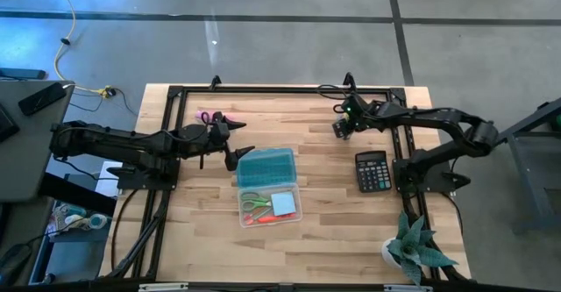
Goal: Pack school essentials
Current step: Put the crayon box into the supply box
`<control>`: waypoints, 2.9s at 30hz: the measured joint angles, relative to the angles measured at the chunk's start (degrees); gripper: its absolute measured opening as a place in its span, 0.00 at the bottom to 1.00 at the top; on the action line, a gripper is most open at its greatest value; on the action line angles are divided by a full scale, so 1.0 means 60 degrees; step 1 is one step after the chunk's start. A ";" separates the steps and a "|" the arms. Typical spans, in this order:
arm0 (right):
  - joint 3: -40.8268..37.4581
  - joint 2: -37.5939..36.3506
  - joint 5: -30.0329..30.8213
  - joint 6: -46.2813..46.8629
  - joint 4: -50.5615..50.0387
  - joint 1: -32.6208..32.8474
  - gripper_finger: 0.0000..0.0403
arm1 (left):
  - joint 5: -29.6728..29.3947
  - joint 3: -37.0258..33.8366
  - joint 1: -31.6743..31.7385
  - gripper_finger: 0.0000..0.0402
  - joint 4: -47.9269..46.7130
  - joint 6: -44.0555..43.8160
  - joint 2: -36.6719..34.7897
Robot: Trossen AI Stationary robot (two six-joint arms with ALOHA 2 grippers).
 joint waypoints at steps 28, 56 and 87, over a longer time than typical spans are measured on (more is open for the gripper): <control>0.0368 0.0030 -0.0212 -0.0967 -0.0263 0.1022 0.12 | 0.0006 0.0000 -0.0001 1.00 -0.0066 -0.0185 0.0004; 0.3862 0.1042 0.4212 -0.2724 0.0574 0.8198 0.12 | 0.0007 0.0000 -0.0004 1.00 -0.1183 -0.4335 0.0004; 0.9227 0.7713 0.7937 -0.5741 -0.0519 1.0868 0.12 | 0.0044 0.0685 0.0240 1.00 -0.3290 -0.3497 -0.0456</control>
